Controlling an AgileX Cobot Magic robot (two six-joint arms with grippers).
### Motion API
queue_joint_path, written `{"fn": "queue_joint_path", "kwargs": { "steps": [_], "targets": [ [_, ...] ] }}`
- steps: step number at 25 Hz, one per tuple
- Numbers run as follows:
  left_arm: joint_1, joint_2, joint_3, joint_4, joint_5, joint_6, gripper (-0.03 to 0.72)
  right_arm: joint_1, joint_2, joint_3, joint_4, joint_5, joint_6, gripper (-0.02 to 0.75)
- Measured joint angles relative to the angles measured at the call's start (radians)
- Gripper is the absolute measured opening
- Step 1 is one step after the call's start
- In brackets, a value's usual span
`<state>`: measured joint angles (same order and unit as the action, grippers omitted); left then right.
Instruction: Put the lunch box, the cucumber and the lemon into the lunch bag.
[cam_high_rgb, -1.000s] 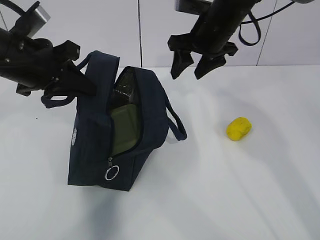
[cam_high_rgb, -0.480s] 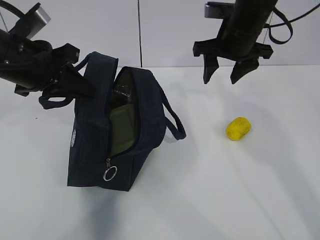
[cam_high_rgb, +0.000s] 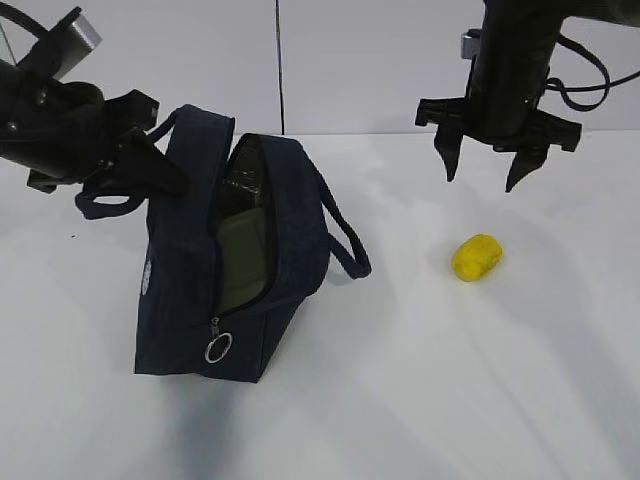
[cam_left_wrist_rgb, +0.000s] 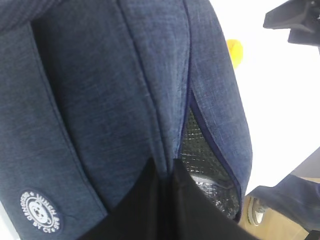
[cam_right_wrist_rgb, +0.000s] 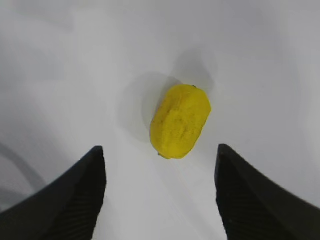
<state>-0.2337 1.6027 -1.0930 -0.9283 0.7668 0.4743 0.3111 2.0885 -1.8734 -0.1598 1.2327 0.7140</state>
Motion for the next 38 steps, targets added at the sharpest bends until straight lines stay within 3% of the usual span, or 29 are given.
{"fn": "queue_joint_path", "kwargs": {
  "steps": [13,38],
  "targets": [
    [0.0,0.0,0.0,0.01,-0.015,0.0,-0.001,0.0,0.071,0.0,-0.071,-0.003,0.124,0.51],
    [0.0,0.0,0.0,0.02,-0.022,0.0,-0.001,-0.006,0.143,0.004,-0.006,-0.009,0.133,0.513]
  ]
}}
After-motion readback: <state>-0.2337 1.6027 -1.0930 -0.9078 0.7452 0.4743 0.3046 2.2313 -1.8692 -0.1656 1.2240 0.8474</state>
